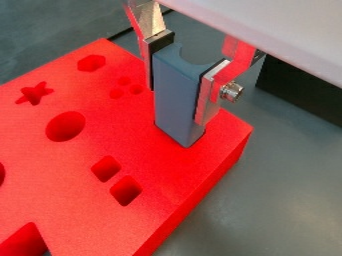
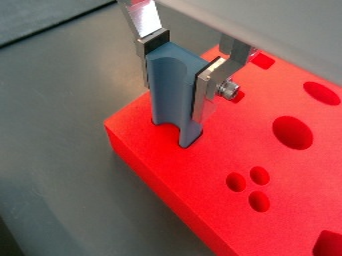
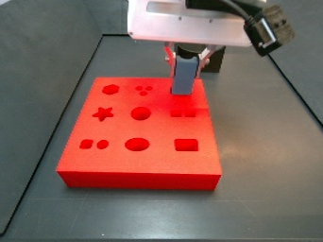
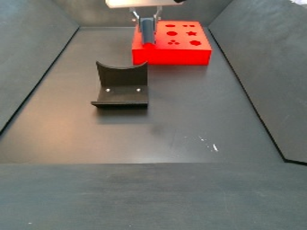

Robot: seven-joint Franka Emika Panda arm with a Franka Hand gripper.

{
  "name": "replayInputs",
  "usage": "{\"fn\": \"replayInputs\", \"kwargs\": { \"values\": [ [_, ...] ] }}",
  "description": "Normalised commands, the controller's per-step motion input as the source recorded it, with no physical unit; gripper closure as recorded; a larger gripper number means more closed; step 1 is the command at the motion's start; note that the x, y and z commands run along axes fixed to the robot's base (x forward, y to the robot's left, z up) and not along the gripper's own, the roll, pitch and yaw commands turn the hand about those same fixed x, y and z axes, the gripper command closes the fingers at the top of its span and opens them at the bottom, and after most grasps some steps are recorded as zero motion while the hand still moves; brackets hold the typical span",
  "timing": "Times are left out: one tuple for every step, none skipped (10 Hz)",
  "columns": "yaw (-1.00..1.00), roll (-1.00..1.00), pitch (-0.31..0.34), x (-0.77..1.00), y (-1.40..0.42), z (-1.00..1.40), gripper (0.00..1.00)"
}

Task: Insert the arch object.

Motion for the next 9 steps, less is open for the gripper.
{"fn": "replayInputs", "kwargs": {
  "values": [
    [0.0,0.06,-0.066,0.0,-0.02,-0.66,1.0],
    [0.0,0.13,-0.044,0.0,-0.04,-0.77,1.0],
    [0.0,0.21,-0.027,0.0,-0.07,-0.84,1.0],
    [-0.01,0.28,-0.011,0.0,-0.12,-0.82,1.0],
    [-0.03,0.27,-0.003,0.01,-0.15,-0.77,1.0],
    [-0.04,0.26,0.0,0.02,-0.12,-0.79,1.0],
    [-0.02,0.27,-0.033,0.0,-0.14,-0.82,1.0],
    [0.0,0.3,-0.054,0.0,-0.17,-0.74,1.0],
    [-0.01,0.15,-0.017,0.03,-0.05,-0.53,1.0]
  ]
}}
